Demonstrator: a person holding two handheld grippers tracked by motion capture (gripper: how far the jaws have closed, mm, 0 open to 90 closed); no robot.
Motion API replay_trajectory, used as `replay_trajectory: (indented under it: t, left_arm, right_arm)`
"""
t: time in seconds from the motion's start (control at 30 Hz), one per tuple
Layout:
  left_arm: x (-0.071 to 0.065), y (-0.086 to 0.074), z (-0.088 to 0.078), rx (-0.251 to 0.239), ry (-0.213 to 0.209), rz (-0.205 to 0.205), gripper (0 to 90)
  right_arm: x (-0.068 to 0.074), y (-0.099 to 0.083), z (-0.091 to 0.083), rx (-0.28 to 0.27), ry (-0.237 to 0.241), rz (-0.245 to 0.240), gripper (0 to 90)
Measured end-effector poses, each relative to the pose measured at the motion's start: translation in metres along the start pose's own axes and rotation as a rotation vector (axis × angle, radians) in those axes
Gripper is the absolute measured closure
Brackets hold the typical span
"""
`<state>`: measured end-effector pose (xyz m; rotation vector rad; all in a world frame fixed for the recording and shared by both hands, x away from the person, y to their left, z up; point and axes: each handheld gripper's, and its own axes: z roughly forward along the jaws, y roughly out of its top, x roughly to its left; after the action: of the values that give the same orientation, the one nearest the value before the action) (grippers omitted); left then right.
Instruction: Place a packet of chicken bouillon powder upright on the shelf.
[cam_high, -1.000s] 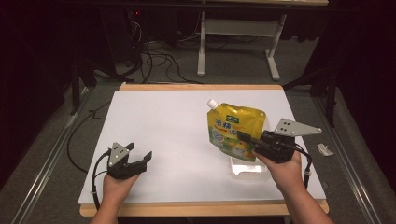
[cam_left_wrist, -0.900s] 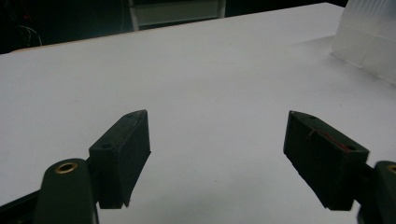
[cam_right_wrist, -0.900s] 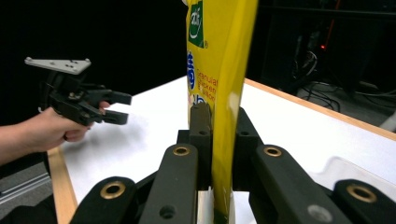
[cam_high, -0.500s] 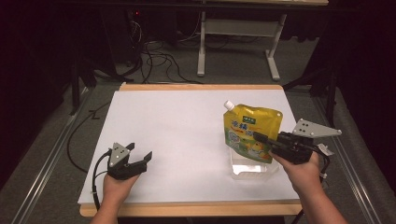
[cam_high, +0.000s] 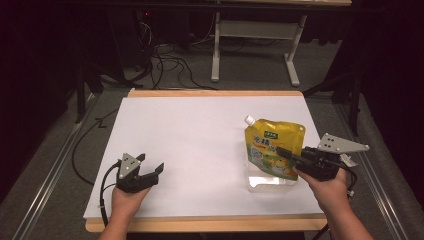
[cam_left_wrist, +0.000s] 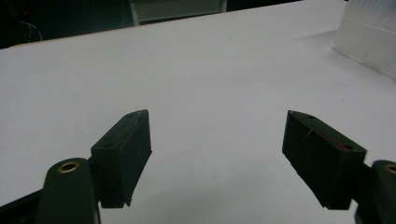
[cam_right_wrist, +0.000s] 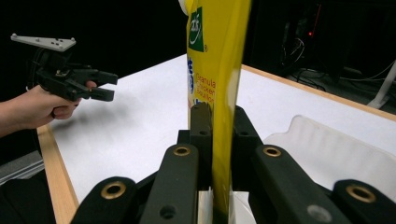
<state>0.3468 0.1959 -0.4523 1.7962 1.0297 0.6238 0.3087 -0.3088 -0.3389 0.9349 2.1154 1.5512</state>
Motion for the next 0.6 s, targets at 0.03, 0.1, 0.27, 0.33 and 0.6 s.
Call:
replay_trajectory:
  t: [0.03,0.1,0.27,0.33,0.6]
  left_arm:
    - [0.000,0.000,0.000,0.000,0.000,0.000,24.4]
    - [0.000,-0.001,0.000,0.000,0.001,-0.004,24.7]
    - [0.001,-0.001,-0.001,0.004,0.005,-0.006,24.9]
    - [0.001,-0.001,-0.001,0.002,0.005,-0.007,25.0]
    - [0.002,-0.001,-0.001,0.002,0.005,-0.006,25.2]
  right_arm:
    - [0.000,0.000,0.000,0.000,0.000,0.000,84.8]
    - [-0.001,-0.003,0.001,0.004,-0.001,-0.003,84.8]
    - [-0.001,-0.007,0.003,0.006,-0.008,-0.001,84.7]
    - [-0.002,-0.009,0.005,0.012,-0.003,-0.006,84.8]
    - [-0.003,-0.017,0.013,0.032,-0.022,-0.008,84.8]
